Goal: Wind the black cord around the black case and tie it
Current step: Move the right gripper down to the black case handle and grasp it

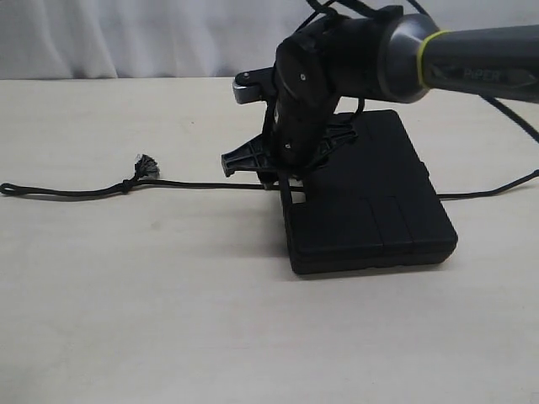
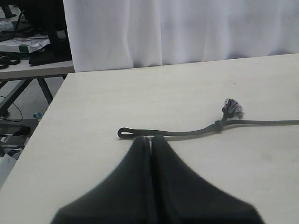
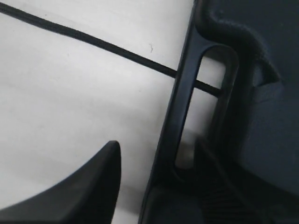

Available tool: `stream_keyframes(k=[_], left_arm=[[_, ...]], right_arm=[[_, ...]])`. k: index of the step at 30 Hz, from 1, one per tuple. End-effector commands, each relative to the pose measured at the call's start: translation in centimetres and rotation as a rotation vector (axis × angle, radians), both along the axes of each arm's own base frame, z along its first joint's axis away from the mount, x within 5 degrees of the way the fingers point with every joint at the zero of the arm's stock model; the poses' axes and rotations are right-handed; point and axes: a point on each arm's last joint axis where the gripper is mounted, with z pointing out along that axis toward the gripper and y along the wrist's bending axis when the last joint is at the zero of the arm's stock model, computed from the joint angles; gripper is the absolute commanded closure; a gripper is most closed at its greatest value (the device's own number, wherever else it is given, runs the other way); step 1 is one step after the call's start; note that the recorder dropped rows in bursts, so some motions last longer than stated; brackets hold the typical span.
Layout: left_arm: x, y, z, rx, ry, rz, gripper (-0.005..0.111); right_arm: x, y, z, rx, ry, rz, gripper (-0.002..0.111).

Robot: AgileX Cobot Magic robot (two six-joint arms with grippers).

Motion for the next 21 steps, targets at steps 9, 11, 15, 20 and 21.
stream_keyframes(k=[9, 11, 15, 20, 21], left_arm=[[0.0, -0.1, 0.1, -0.003, -0.013, -0.011, 0.107], [0.0, -0.1, 0.1, -0.003, -0.013, -0.011, 0.107], [0.0, -0.1, 0.1, -0.003, -0.013, -0.011, 0.107], [0.0, -0.1, 0.1, -0.003, -0.013, -0.011, 0.107], [0.0, -0.1, 0.1, -0.003, -0.013, -0.011, 0.107]], right_arm=[[1.1, 0.6, -3.1, -0.003, -0.019, 0.003, 0.062], [1.3, 0.5, -3.8, -0.026, -0.023, -0.01, 0.062], [1.5, 0.3, -4.2, -0.047, -0.036, -0.035, 0.062], [1.6, 0.4, -4.9, -0.049, -0.033, -0.034, 0.062], [1.6, 0.4, -5.2, -0.053, -0.027, -0.033, 0.062]])
